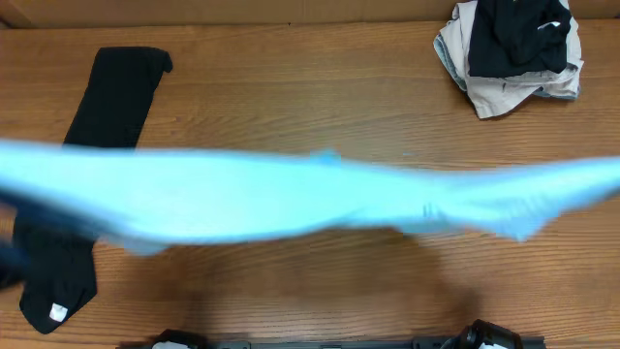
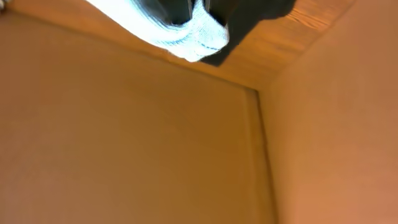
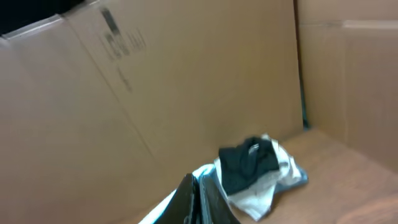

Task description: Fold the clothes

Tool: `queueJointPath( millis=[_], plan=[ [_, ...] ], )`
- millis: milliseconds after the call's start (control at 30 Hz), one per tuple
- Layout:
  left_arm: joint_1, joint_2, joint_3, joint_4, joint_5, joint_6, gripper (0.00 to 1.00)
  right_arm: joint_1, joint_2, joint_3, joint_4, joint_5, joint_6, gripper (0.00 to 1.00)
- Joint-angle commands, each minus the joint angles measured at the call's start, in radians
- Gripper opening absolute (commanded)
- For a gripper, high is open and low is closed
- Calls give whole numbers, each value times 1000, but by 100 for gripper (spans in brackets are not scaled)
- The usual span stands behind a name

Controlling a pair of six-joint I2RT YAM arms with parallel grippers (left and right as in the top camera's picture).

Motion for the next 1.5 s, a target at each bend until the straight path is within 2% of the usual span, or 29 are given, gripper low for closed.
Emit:
queueJointPath(
  millis=[0, 167, 367, 533, 767, 1033, 1267, 1467],
  plan=[
    [9, -32, 7, -14, -80, 23, 4, -1, 13, 102, -32, 51, -8, 4],
    [9, -25, -11, -45, -128, 22, 4, -1, 13, 162, -46, 69, -8, 4],
    [9, 51, -87, -36, -193, 18, 4, 0, 52, 90, 10, 13, -30, 4],
    [11, 177, -130, -21, -240, 11, 4, 0, 164, 18, 53, -68, -57, 4],
    [99, 450, -134, 8, -202, -8, 4, 2, 419, 3, 78, -225, -84, 4],
    [235, 768, -134, 136, 6, -3, 4, 130, 776, 3, 174, -227, -113, 4],
    [243, 990, -134, 328, 74, 50, 4, 250, 1060, 3, 306, -223, -103, 4],
    [246, 1088, -134, 349, 81, 79, 4, 280, 1182, 3, 292, -224, -78, 4]
  ],
)
